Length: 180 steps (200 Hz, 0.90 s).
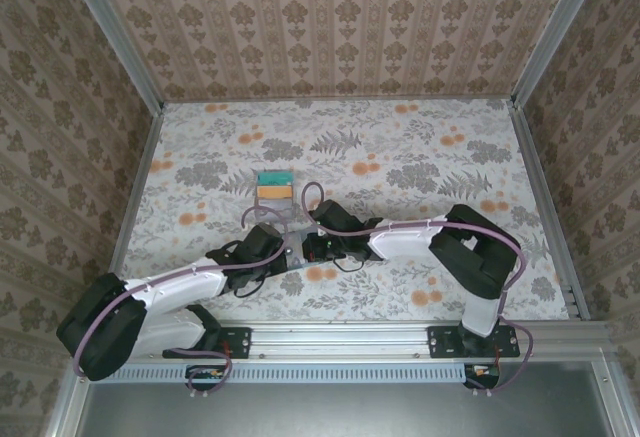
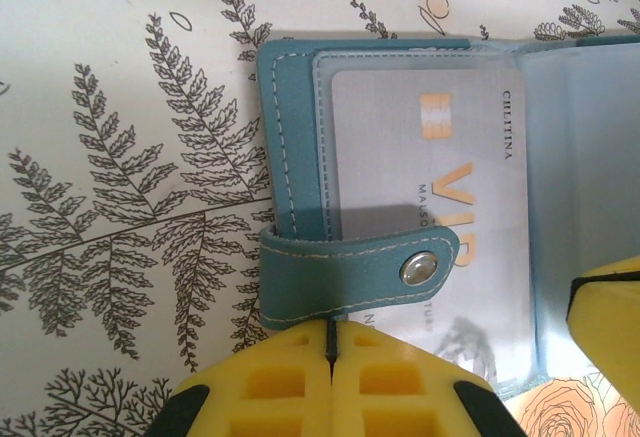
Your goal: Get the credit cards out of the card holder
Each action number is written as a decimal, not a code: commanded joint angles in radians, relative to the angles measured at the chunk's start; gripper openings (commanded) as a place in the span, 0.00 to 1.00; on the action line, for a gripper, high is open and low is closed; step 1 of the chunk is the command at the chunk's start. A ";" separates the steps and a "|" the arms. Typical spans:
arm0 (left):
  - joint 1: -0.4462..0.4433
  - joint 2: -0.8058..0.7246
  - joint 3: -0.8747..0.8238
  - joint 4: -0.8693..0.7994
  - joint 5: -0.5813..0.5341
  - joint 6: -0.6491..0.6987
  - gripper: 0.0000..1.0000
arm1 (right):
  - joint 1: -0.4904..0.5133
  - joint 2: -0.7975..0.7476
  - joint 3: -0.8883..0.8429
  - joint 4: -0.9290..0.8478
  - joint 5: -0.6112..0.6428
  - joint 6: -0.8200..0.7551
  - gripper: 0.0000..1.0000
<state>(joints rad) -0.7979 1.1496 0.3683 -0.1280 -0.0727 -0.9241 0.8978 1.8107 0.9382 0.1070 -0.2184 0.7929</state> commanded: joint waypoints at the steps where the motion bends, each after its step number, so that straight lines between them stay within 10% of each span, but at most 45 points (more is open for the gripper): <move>1: -0.001 0.013 -0.025 -0.078 -0.003 -0.012 0.00 | -0.007 -0.033 -0.015 0.013 -0.012 0.011 0.00; 180: -0.057 0.114 0.130 -0.136 -0.007 0.097 0.15 | -0.029 -0.012 -0.044 -0.056 0.086 -0.060 0.07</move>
<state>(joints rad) -0.8459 1.2472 0.4816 -0.2405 -0.0784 -0.8513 0.8684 1.7794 0.9077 0.0311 -0.1131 0.7170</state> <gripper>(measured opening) 0.130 0.076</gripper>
